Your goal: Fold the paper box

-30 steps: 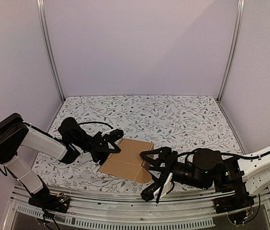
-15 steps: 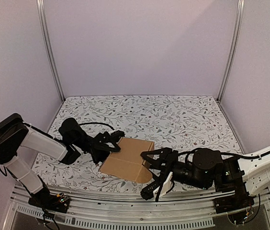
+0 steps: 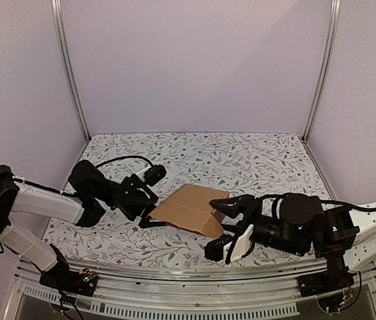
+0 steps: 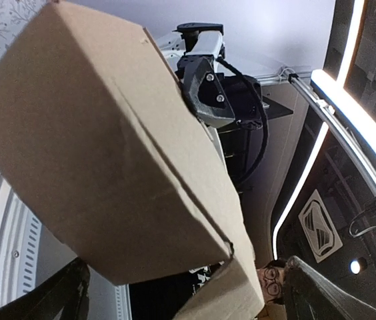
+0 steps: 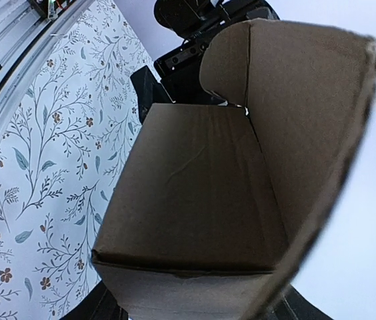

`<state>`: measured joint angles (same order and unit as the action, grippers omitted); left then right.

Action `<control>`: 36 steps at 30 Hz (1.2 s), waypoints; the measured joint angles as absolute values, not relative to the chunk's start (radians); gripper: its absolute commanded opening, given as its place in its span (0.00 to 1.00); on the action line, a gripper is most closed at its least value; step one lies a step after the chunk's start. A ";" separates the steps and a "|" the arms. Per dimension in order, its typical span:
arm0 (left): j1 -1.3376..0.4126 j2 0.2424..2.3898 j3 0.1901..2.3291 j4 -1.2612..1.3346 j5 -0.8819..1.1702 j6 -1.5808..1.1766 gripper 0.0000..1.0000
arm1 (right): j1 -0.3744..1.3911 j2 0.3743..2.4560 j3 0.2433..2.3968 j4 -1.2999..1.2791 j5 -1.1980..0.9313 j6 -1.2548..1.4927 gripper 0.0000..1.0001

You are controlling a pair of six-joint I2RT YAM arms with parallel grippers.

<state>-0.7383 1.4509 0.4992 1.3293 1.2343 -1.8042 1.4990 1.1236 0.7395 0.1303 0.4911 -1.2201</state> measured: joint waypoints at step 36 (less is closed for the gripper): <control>-0.898 1.234 0.948 -0.499 0.380 -0.447 0.76 | 1.092 1.141 0.863 -0.359 -0.182 -0.272 0.44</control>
